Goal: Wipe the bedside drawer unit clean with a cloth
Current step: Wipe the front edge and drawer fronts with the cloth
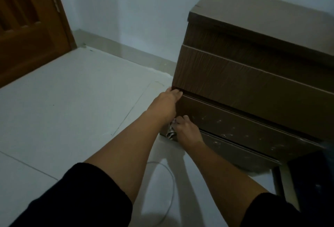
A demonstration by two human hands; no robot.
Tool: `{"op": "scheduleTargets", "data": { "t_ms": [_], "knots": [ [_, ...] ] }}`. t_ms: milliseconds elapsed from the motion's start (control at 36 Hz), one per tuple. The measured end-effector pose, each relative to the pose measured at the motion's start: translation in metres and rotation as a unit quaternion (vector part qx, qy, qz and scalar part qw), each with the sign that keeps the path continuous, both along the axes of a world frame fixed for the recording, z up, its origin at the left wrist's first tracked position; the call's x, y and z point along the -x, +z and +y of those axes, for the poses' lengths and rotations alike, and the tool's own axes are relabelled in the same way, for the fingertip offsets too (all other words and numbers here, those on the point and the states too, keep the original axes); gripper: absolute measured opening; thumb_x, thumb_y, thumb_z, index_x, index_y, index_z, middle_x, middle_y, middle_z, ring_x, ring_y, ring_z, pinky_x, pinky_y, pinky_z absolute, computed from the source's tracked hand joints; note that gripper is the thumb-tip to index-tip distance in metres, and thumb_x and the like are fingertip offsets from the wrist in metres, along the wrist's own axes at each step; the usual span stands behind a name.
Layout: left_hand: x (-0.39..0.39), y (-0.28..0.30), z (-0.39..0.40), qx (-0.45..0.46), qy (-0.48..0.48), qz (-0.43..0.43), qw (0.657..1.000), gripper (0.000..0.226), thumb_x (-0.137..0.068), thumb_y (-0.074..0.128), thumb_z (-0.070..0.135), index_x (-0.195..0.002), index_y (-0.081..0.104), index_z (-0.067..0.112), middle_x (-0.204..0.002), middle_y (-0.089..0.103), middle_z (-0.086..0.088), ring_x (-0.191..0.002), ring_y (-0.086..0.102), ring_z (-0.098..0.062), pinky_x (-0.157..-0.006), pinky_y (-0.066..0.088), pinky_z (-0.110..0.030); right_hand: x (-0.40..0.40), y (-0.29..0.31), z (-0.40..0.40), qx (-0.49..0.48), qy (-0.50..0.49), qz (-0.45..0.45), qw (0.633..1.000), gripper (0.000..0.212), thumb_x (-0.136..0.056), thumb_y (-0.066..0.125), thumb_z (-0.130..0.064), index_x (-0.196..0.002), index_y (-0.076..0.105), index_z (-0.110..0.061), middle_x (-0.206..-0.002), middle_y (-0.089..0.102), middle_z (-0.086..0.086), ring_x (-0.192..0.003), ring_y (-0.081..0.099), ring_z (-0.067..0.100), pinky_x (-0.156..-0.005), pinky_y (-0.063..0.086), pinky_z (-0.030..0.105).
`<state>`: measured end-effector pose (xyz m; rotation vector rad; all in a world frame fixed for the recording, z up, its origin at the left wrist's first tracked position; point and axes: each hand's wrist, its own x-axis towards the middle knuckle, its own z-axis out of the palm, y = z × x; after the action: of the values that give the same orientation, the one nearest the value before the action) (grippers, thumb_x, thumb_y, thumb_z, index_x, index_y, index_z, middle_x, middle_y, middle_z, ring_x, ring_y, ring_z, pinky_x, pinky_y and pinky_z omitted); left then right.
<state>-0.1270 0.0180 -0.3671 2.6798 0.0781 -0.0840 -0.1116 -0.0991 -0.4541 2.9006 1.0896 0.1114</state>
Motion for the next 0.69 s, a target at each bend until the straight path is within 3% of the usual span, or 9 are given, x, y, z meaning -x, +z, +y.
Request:
{"op": "scheduleTargets", "data": {
  "t_ms": [83, 222, 278, 361, 444, 556, 639, 694],
  "knots": [
    [0.001, 0.002, -0.002, -0.022, 0.008, -0.01, 1.0, 0.069, -0.09, 0.046, -0.005, -0.151, 0.023, 0.018, -0.16, 0.017, -0.002, -0.149, 0.012, -0.019, -0.119, 0.018, -0.029, 0.003, 0.02, -0.016, -0.063, 0.049, -0.058, 0.995, 0.02, -0.063, 0.065, -0.003, -0.081, 0.073, -0.006, -0.086, 0.066, 0.011, -0.076, 0.062, 0.029, -0.042, 0.048, 0.027],
    [0.006, 0.007, -0.017, -0.087, 0.01, -0.025, 0.996, 0.064, -0.094, 0.039, -0.002, -0.153, 0.018, 0.015, -0.16, 0.016, -0.003, -0.147, 0.015, -0.025, -0.117, 0.021, -0.034, -0.006, 0.056, -0.044, -0.113, 0.056, -0.188, 0.974, 0.033, -0.076, 0.044, -0.014, -0.092, 0.072, -0.007, -0.088, 0.066, 0.009, -0.084, 0.042, 0.022, -0.043, 0.047, 0.026],
    [0.008, 0.008, -0.023, -0.124, 0.004, -0.022, 0.992, 0.066, -0.095, 0.039, -0.003, -0.153, 0.013, 0.013, -0.16, 0.012, -0.004, -0.148, 0.009, -0.025, -0.118, 0.018, -0.035, -0.011, 0.061, -0.054, -0.107, 0.048, -0.208, 0.971, 0.029, -0.075, 0.047, -0.011, -0.089, 0.072, -0.008, -0.084, 0.065, 0.009, -0.083, 0.039, 0.021, -0.041, 0.045, 0.025],
    [0.008, 0.01, -0.023, -0.149, -0.007, -0.003, 0.989, 0.068, -0.095, 0.039, -0.001, -0.154, 0.009, 0.013, -0.161, 0.008, -0.004, -0.149, 0.007, -0.026, -0.118, 0.018, -0.036, -0.012, 0.061, -0.064, -0.068, 0.04, -0.179, 0.981, 0.02, -0.065, 0.063, -0.012, -0.082, 0.073, -0.009, -0.08, 0.064, 0.007, -0.08, 0.053, 0.024, -0.037, 0.043, 0.024],
    [0.005, 0.014, -0.02, -0.164, -0.023, 0.028, 0.986, 0.074, -0.092, 0.045, -0.001, -0.154, 0.007, 0.014, -0.161, 0.005, -0.004, -0.149, 0.007, -0.027, -0.117, 0.022, -0.037, -0.009, 0.052, -0.063, -0.032, 0.032, -0.145, 0.988, 0.017, -0.058, 0.067, -0.013, -0.074, 0.074, -0.009, -0.075, 0.065, 0.007, -0.069, 0.065, 0.025, -0.034, 0.041, 0.022],
    [0.001, 0.018, -0.023, -0.178, -0.038, 0.057, 0.982, 0.083, -0.089, 0.051, -0.002, -0.154, 0.002, 0.014, -0.162, 0.001, -0.004, -0.149, 0.004, -0.027, -0.117, 0.023, -0.037, -0.012, 0.02, -0.059, -0.021, -0.005, -0.121, 0.992, 0.028, -0.068, 0.045, -0.017, -0.062, 0.073, -0.014, -0.07, 0.065, 0.002, -0.063, 0.064, 0.021, -0.032, 0.039, 0.02],
    [-0.001, 0.018, -0.025, -0.185, -0.042, 0.067, 0.98, 0.085, -0.088, 0.053, -0.002, -0.154, 0.0, 0.014, -0.162, -0.002, -0.004, -0.149, 0.001, -0.027, -0.118, 0.022, -0.037, -0.015, 0.003, -0.058, -0.001, -0.021, -0.092, 0.996, 0.004, -0.059, 0.067, -0.011, -0.06, 0.072, -0.012, -0.07, 0.065, 0.004, -0.062, 0.063, 0.022, -0.032, 0.041, 0.022],
    [-0.002, 0.018, -0.026, -0.182, -0.04, 0.07, 0.98, 0.088, -0.088, 0.054, -0.002, -0.154, -0.001, 0.014, -0.162, -0.003, -0.004, -0.15, -0.001, -0.027, -0.119, 0.021, -0.038, -0.017, -0.005, -0.056, 0.003, -0.034, -0.059, 0.998, 0.014, -0.049, 0.081, -0.007, -0.06, 0.072, -0.009, -0.07, 0.064, 0.006, -0.063, 0.063, 0.024, -0.033, 0.042, 0.022]
  ]
}}
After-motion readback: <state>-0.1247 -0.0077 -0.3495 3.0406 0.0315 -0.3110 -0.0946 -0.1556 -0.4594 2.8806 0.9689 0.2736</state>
